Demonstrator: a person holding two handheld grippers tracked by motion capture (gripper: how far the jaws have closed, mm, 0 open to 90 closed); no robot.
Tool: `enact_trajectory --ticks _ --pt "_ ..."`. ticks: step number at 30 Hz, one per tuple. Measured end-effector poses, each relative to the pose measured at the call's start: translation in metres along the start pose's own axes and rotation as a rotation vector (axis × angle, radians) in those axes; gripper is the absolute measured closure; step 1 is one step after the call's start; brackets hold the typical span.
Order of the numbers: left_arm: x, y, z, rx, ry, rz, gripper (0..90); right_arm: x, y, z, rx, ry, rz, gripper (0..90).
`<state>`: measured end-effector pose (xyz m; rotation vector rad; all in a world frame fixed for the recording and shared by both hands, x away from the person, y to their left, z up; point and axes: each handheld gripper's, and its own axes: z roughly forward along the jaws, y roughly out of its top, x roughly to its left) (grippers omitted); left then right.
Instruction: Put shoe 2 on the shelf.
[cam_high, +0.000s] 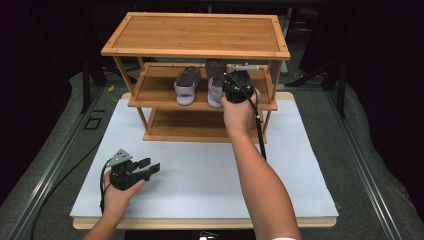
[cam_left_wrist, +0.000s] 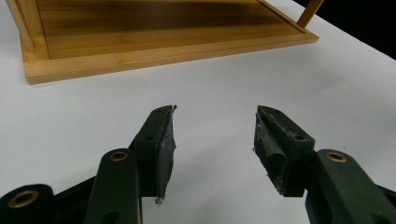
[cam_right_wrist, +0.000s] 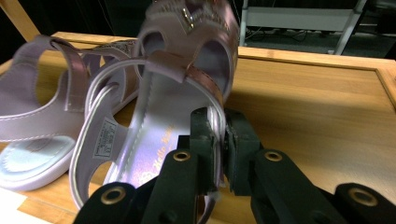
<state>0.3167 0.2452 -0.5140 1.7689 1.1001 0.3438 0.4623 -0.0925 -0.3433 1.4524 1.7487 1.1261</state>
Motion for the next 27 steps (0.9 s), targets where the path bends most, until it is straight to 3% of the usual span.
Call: enact_trajectory --ticks 7,10,11,13,15,16,20,27 --pt "0.0 0.0 0.002 0.003 -0.003 0.006 47.5 -0.002 -0.001 0.016 0.015 -0.04 0.002 82.6" --pt "0.0 0.0 0.002 0.005 -0.002 0.002 47.6 -0.006 0.001 0.02 0.028 -0.004 0.05 82.4" --pt "0.0 0.0 0.002 0.005 -0.002 0.001 47.6 -0.007 0.001 0.021 0.031 0.026 0.041 82.3" --pt "0.0 0.0 0.002 0.003 -0.003 0.002 47.6 -0.005 0.001 0.022 0.031 0.02 0.028 81.5" --pt "0.0 0.001 0.003 0.004 -0.002 0.001 47.6 -0.004 0.002 0.022 0.024 0.06 0.029 79.1" --pt "0.0 0.001 0.003 0.005 -0.001 0.001 47.6 -0.001 0.003 0.02 0.008 0.032 0.038 73.7" --pt "0.0 0.001 0.002 0.003 0.0 0.001 47.6 0.0 0.004 0.016 -0.033 0.088 0.058 63.6" --pt "0.0 0.001 0.003 0.003 0.005 0.002 47.6 -0.001 0.005 0.005 -0.07 0.123 0.043 57.2"
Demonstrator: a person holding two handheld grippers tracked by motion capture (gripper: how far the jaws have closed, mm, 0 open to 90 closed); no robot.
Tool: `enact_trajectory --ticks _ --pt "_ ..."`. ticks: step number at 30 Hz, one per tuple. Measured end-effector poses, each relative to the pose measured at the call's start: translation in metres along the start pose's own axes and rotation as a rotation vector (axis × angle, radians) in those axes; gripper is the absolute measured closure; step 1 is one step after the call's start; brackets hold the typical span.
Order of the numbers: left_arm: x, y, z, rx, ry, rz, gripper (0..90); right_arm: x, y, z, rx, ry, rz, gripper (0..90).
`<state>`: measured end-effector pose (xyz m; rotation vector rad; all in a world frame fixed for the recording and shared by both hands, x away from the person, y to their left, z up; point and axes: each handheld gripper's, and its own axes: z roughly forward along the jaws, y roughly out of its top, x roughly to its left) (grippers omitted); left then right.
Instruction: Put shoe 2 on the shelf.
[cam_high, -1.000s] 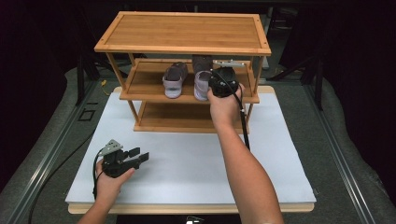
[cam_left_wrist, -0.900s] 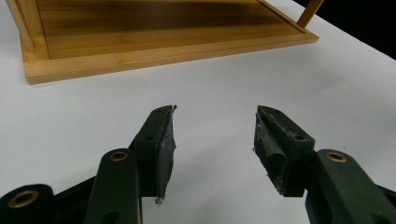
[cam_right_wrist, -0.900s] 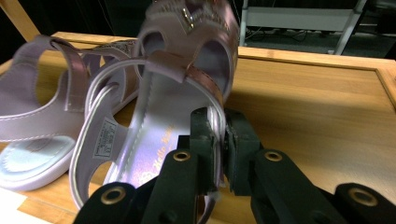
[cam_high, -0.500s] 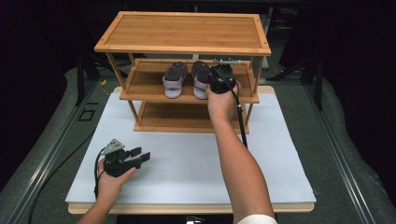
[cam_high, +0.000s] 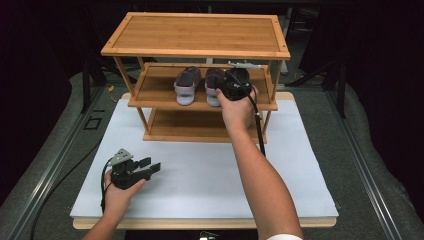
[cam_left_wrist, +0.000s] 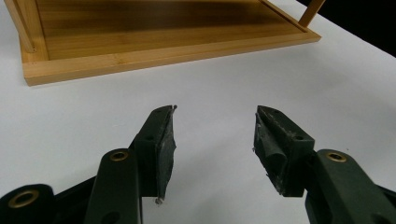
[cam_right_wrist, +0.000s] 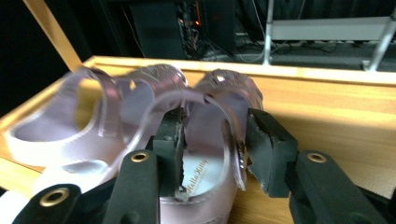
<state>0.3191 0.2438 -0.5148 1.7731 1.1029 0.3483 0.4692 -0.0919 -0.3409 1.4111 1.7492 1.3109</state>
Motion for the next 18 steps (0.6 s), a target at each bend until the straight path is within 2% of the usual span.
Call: enact_trajectory --ticks 1,3,4,6,7,10,11,12,13,14,15,17,18 --pt "0.0 0.0 0.0 0.0 0.003 0.001 47.7 -0.001 0.002 -0.005 0.002 0.016 0.007 56.8" --pt "-0.001 0.0 0.001 -0.002 0.007 0.002 47.7 0.0 0.002 -0.008 0.005 0.016 0.014 56.7" --pt "0.0 0.0 0.001 -0.004 0.008 0.007 47.8 0.001 0.0 -0.012 -0.003 0.023 -0.011 56.2" --pt "0.0 0.001 0.0 -0.01 0.013 0.005 47.9 0.002 -0.001 -0.015 -0.009 0.028 -0.017 55.9" --pt "0.0 0.003 -0.001 -0.024 0.011 -0.001 48.3 0.004 -0.004 -0.024 -0.028 0.049 -0.019 55.5" --pt "-0.001 0.007 -0.004 -0.037 0.004 -0.002 50.1 0.006 -0.007 -0.033 -0.036 0.069 -0.03 55.4" --pt "-0.003 0.015 -0.009 -0.071 -0.001 0.004 51.4 0.006 -0.009 -0.042 -0.044 0.082 -0.05 55.6" --pt "-0.003 0.015 -0.009 -0.071 -0.001 0.004 52.6 0.007 -0.01 -0.047 -0.056 0.085 -0.064 55.7" --pt "-0.003 0.025 -0.012 -0.095 -0.008 -0.001 54.3 0.007 -0.011 -0.052 -0.063 0.093 -0.074 55.8" --pt "-0.003 0.025 -0.012 -0.095 -0.008 -0.001 56.2 0.007 -0.011 -0.052 -0.063 0.093 -0.074 55.8" --pt "-0.003 0.032 -0.012 -0.101 -0.014 -0.008 59.6 0.006 -0.013 -0.061 -0.07 0.104 -0.088 56.3" --pt "-0.001 0.045 -0.012 -0.104 0.004 0.008 61.5 0.005 -0.013 -0.064 -0.065 0.102 -0.088 57.1" --pt "-0.001 0.048 -0.012 -0.104 0.008 0.009 65.4 0.001 -0.015 -0.069 -0.068 0.111 -0.087 57.6"
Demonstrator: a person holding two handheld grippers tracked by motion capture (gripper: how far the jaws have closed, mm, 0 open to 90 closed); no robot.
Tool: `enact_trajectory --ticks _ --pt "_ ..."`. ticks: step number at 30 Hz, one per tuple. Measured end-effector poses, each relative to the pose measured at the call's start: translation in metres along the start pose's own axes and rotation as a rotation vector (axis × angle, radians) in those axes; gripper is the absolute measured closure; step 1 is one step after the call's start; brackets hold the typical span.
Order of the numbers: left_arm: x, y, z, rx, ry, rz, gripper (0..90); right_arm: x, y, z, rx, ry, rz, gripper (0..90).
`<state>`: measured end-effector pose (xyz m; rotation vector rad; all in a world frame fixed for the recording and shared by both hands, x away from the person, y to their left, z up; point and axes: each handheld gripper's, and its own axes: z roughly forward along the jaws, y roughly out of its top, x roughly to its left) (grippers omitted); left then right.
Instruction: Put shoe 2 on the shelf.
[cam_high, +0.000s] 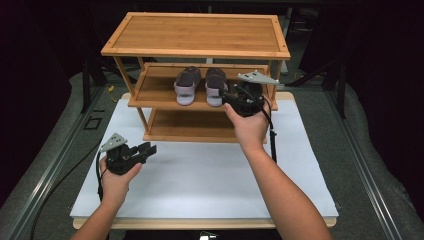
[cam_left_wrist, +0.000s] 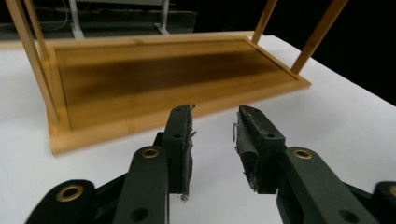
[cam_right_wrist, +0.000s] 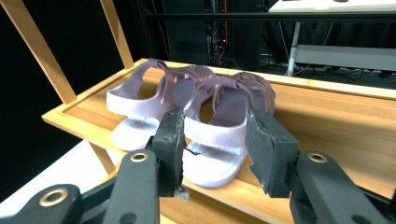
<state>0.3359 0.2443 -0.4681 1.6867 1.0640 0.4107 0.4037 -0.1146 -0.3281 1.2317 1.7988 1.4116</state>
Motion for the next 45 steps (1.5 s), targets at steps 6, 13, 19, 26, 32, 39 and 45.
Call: enact_trajectory --ticks 6,13,19,26,32,39,45 --pt "0.006 0.052 0.015 -0.012 0.023 0.024 74.0 -0.009 -0.007 -0.003 0.027 -0.023 -0.025 62.1" --pt "0.004 0.099 0.03 -0.055 0.058 0.02 80.7 -0.016 -0.014 0.005 0.031 -0.038 -0.044 71.2" --pt "0.004 0.131 0.055 -0.046 0.086 0.015 89.3 -0.021 -0.018 0.018 0.05 -0.052 -0.034 83.0" --pt "0.006 0.144 0.081 -0.02 0.139 0.003 89.7 -0.033 -0.02 0.039 0.08 -0.109 0.009 87.9" --pt "0.01 0.147 0.095 0.005 0.135 -0.021 89.9 -0.04 -0.02 0.052 0.113 -0.1 0.043 88.8" --pt "0.008 0.151 0.104 0.012 0.111 -0.073 89.9 -0.038 -0.024 0.063 0.134 -0.093 0.062 89.6" --pt "0.003 0.154 0.11 0.041 0.116 -0.048 90.0 -0.031 -0.026 0.067 0.144 -0.085 0.057 90.0"
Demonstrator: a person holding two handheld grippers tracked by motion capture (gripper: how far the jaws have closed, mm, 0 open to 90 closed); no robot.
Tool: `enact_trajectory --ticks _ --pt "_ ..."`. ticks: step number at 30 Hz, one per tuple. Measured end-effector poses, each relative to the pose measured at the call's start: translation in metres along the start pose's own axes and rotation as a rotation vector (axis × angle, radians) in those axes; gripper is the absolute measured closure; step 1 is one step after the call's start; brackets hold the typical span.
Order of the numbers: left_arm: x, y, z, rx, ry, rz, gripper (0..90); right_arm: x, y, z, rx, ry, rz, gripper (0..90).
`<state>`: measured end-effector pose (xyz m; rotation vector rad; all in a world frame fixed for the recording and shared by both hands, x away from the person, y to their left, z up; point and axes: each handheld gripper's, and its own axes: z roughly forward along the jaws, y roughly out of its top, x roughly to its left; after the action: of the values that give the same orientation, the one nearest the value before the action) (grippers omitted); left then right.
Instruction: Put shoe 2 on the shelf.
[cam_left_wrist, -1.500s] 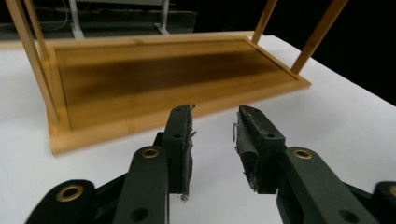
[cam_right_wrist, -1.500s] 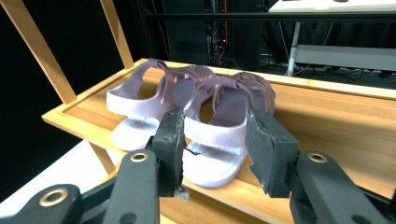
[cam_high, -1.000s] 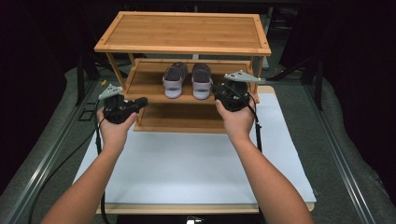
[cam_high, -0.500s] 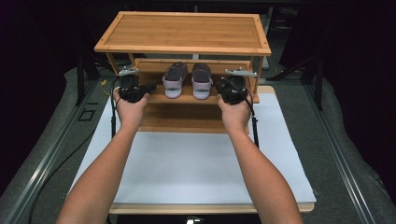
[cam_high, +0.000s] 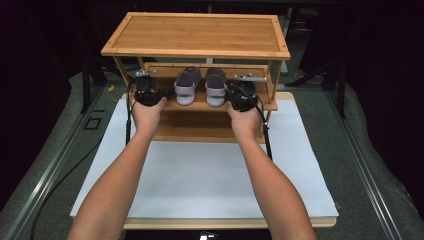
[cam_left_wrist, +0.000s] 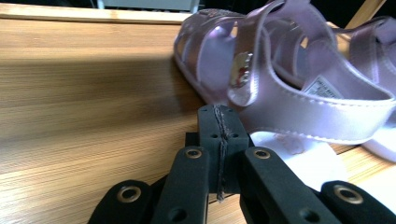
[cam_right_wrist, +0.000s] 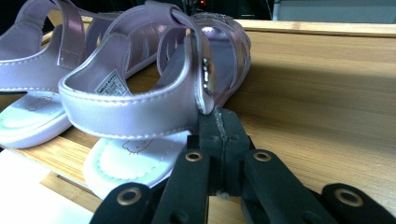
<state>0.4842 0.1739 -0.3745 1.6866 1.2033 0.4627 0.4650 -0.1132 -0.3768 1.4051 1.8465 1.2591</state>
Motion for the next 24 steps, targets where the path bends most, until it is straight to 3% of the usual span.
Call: enact_trajectory --ticks 4,6,15,17,24 --pt "-0.004 -0.001 0.004 0.009 -0.005 -0.004 90.0 0.004 0.0 0.001 -0.008 -0.002 0.004 90.0" --pt "-0.005 -0.001 0.005 0.013 0.002 -0.004 90.0 0.005 0.0 0.002 -0.003 0.022 0.015 90.0" --pt "-0.015 -0.003 0.014 0.026 -0.015 -0.006 90.0 0.014 -0.002 0.01 0.008 0.051 0.015 90.0" --pt "-0.017 -0.002 0.014 0.029 -0.003 0.002 90.0 0.016 0.0 0.01 0.009 0.015 0.014 90.0" --pt "-0.018 0.003 0.019 0.036 -0.008 -0.013 90.0 0.013 0.006 0.012 0.031 0.037 0.0 90.0"
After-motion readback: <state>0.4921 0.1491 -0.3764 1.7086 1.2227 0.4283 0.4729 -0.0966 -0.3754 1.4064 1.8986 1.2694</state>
